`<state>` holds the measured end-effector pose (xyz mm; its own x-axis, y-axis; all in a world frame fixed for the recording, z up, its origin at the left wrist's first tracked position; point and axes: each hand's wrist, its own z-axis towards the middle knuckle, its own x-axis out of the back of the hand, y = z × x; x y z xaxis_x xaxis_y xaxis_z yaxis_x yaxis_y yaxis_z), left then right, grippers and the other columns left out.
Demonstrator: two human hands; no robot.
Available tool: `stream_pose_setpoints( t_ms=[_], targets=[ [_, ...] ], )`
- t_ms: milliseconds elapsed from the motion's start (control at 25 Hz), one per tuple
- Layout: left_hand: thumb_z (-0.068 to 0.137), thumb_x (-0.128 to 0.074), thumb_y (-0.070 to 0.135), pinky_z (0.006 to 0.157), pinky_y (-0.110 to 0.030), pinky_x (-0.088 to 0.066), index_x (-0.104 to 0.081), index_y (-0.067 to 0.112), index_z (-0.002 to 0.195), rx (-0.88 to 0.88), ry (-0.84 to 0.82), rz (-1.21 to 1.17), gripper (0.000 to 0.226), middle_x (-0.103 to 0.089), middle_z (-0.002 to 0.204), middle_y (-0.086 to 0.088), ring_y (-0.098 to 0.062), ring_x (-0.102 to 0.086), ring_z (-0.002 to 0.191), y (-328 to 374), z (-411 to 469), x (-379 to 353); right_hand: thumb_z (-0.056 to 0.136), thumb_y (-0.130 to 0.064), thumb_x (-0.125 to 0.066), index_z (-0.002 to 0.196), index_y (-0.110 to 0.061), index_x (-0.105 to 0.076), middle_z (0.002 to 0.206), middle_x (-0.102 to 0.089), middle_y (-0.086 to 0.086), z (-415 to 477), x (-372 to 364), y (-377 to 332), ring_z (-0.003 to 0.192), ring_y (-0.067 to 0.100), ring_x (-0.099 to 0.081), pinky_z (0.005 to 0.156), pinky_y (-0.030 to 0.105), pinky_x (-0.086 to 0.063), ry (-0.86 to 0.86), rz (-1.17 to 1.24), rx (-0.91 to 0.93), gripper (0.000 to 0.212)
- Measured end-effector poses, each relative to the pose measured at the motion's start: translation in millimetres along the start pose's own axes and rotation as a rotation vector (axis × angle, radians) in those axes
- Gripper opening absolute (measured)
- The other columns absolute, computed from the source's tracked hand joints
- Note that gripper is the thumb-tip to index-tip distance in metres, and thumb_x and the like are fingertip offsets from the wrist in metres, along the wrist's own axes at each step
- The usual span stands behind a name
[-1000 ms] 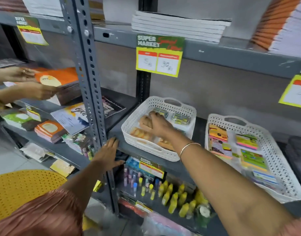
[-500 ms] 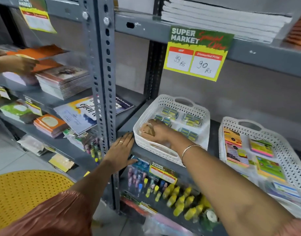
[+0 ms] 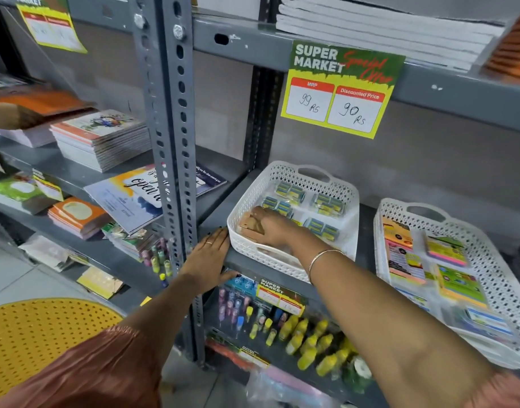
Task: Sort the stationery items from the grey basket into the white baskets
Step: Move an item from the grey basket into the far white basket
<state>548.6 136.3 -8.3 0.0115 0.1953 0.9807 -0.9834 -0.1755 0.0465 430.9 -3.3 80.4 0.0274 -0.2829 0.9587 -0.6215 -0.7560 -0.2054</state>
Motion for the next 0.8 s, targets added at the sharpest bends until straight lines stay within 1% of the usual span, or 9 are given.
stream_pose_setpoints(
  t_ms=[80,160,280,400,440,520,600,720,800],
  targets=[
    [0.082,-0.049,0.06,0.116,-0.035,-0.002,-0.005,0.006,0.145,0.002,-0.017,-0.01,0.094,-0.014,0.155,-0.011,-0.022,-0.01,0.142,-1.2,-0.9,-0.6,0.081,-0.041,-0.069,0.148,-0.008,-0.024,0.146,-0.041,0.019,-3.5,5.1,-0.3,0.133,0.033,-0.04,0.107,0.037,-0.039,0.005,0.016,-0.002,0.087],
    [0.081,-0.053,0.058,0.116,-0.035,-0.003,-0.006,0.005,0.144,0.007,-0.018,-0.042,0.095,-0.016,0.154,-0.012,-0.023,-0.011,0.141,-2.2,-2.4,0.1,0.078,-0.04,-0.073,0.151,-0.009,-0.017,0.152,-0.033,0.017,-10.6,14.2,2.4,0.14,0.033,-0.032,0.112,0.038,-0.035,0.027,0.037,-0.01,0.096],
    [0.079,-0.058,0.057,0.115,-0.036,-0.002,-0.005,0.003,0.144,0.071,0.012,-0.113,0.1,-0.014,0.154,-0.015,-0.026,-0.01,0.142,3.2,-9.0,1.0,0.083,-0.037,-0.068,0.152,-0.009,-0.015,0.155,-0.027,0.017,-29.4,30.5,17.9,0.143,0.033,-0.027,0.114,0.042,-0.033,0.117,0.06,-0.027,0.091],
    [0.077,-0.059,0.059,0.115,-0.043,-0.006,-0.001,-0.001,0.143,0.252,0.104,-0.165,0.107,-0.009,0.154,-0.021,-0.03,-0.006,0.142,27.9,-22.6,-2.1,0.085,-0.041,-0.066,0.15,-0.008,-0.018,0.154,-0.028,0.019,-58.5,45.2,49.0,0.142,0.034,-0.028,0.114,0.044,-0.032,0.227,0.05,-0.066,0.087],
    [0.077,-0.055,0.063,0.115,-0.046,-0.008,0.0,-0.002,0.143,0.292,0.138,-0.194,0.108,-0.007,0.153,-0.022,-0.031,-0.004,0.142,41.8,-27.4,-3.1,0.085,-0.041,-0.065,0.15,-0.008,-0.019,0.153,-0.03,0.019,-69.3,49.6,62.9,0.141,0.035,-0.028,0.114,0.045,-0.032,0.245,0.058,-0.085,0.086],
    [0.078,-0.031,0.075,0.113,-0.05,-0.008,0.001,-0.002,0.143,0.292,0.166,-0.196,0.106,-0.005,0.153,-0.024,-0.032,0.0,0.142,73.3,-34.4,-3.5,0.087,-0.04,-0.064,0.149,-0.008,-0.019,0.152,-0.03,0.019,-94.6,58.4,92.6,0.141,0.035,-0.028,0.113,0.045,-0.033,0.267,0.074,-0.136,0.083],
    [0.078,-0.015,0.077,0.112,-0.048,-0.004,0.002,-0.001,0.143,0.26,0.205,-0.146,0.103,-0.004,0.153,-0.023,-0.032,0.0,0.142,109.8,-35.9,1.9,0.087,-0.039,-0.063,0.149,-0.008,-0.021,0.152,-0.029,0.02,-125.2,65.4,126.2,0.141,0.034,-0.027,0.113,0.044,-0.032,0.311,0.076,-0.179,0.08],
    [0.08,-0.012,0.074,0.112,-0.041,0.013,0.001,0.0,0.144,0.205,0.245,-0.104,0.099,-0.004,0.154,-0.02,-0.029,0.001,0.142,163.3,-28.8,18.7,0.087,-0.037,-0.063,0.147,-0.008,-0.023,0.15,-0.032,0.02,-173.7,72.2,180.4,0.14,0.035,-0.03,0.111,0.044,-0.035,0.356,0.086,-0.251,0.078],
    [0.08,-0.011,0.074,0.112,-0.039,0.016,-0.002,0.0,0.144,0.086,0.211,-0.044,0.098,-0.002,0.154,-0.017,-0.028,0.003,0.142,207.4,-18.4,22.7,0.087,-0.037,-0.062,0.147,-0.01,-0.026,0.146,-0.035,0.02,-214.3,74.8,226.1,0.138,0.036,-0.032,0.108,0.045,-0.037,0.365,0.085,-0.296,0.075]
  ],
)
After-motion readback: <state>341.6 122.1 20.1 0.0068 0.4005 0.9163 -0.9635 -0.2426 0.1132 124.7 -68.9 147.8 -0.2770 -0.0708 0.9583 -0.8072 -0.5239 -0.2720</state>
